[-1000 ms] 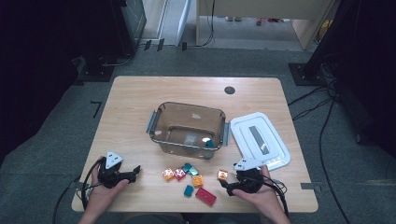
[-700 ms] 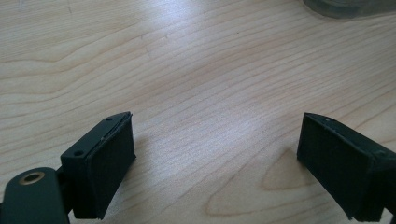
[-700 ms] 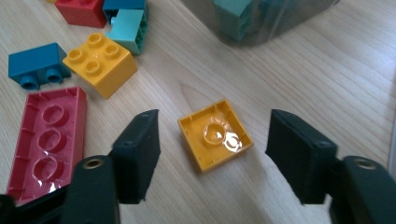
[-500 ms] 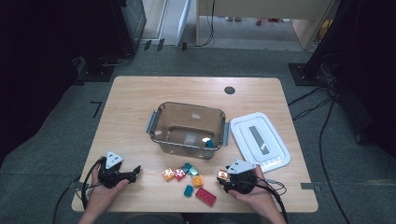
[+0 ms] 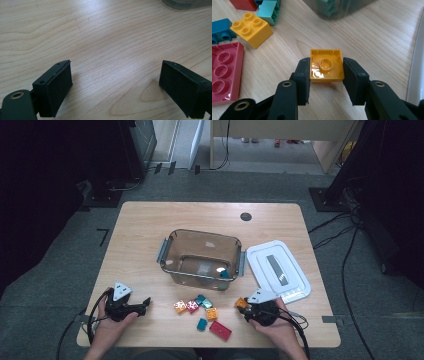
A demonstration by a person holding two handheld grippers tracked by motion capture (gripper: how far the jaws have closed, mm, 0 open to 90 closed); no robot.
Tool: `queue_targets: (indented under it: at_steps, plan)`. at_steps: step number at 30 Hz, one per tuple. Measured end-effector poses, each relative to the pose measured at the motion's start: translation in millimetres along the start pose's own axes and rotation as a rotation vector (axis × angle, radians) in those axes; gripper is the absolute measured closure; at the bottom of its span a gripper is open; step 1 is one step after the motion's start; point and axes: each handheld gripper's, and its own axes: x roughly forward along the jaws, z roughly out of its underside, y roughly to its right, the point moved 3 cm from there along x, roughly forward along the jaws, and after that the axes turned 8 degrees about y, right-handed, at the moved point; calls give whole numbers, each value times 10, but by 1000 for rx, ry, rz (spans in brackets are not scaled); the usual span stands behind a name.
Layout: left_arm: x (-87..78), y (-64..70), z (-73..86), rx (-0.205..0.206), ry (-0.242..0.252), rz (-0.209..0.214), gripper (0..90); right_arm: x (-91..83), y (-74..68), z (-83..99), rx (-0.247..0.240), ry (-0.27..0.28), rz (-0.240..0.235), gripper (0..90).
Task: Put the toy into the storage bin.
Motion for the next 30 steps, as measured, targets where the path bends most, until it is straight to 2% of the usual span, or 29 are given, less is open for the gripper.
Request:
queue_targets:
  at_steps: [8, 11, 20, 26, 30]
  plan:
    - [0, 0, 0, 0, 0, 0, 109, -64, 33, -38, 19, 6, 4, 602]
    - [0, 0, 0, 0, 0, 0, 109, -159, 66, -89, 30, 38, -9, 602]
    - [0, 0, 0, 0, 0, 1, 109, -423, 297, -283, 105, 82, 23, 602]
    - [0, 1, 1, -1, 0, 0, 109, -564, 419, -434, 121, 80, 29, 602]
    - [1, 1, 1, -2, 1, 0, 109, -671, 472, -558, 111, 74, 36, 602]
